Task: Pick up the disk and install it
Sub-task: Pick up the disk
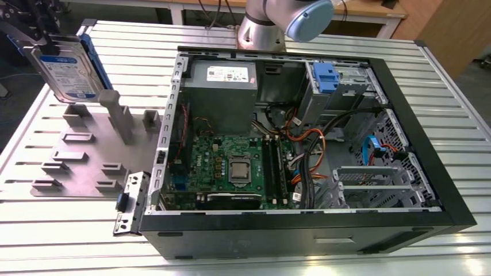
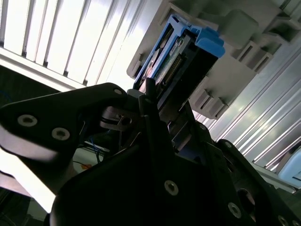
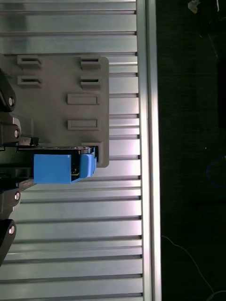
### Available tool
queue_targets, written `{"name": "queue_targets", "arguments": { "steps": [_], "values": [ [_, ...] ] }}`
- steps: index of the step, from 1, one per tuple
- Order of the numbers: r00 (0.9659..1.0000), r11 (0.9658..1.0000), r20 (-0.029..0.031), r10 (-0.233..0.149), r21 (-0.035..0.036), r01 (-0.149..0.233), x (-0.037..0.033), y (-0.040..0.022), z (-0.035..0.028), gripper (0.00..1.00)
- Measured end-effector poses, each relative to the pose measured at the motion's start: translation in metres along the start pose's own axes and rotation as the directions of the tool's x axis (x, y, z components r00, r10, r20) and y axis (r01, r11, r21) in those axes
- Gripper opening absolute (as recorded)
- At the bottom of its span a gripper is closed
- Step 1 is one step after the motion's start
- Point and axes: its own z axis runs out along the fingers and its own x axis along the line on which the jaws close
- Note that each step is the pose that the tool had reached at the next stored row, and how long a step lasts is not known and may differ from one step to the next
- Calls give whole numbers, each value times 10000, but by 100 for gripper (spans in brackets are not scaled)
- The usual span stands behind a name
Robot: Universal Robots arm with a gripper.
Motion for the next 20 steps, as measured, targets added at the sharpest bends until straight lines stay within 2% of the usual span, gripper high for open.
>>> {"name": "queue_targets", "arguments": {
  "steps": [14, 20],
  "values": [
    [10000, 10000, 0, 0, 0, 0, -7, 3, -181, 35],
    [10000, 10000, 1, 0, 2, 0, -12, 4, -294, 35]
  ]
}}
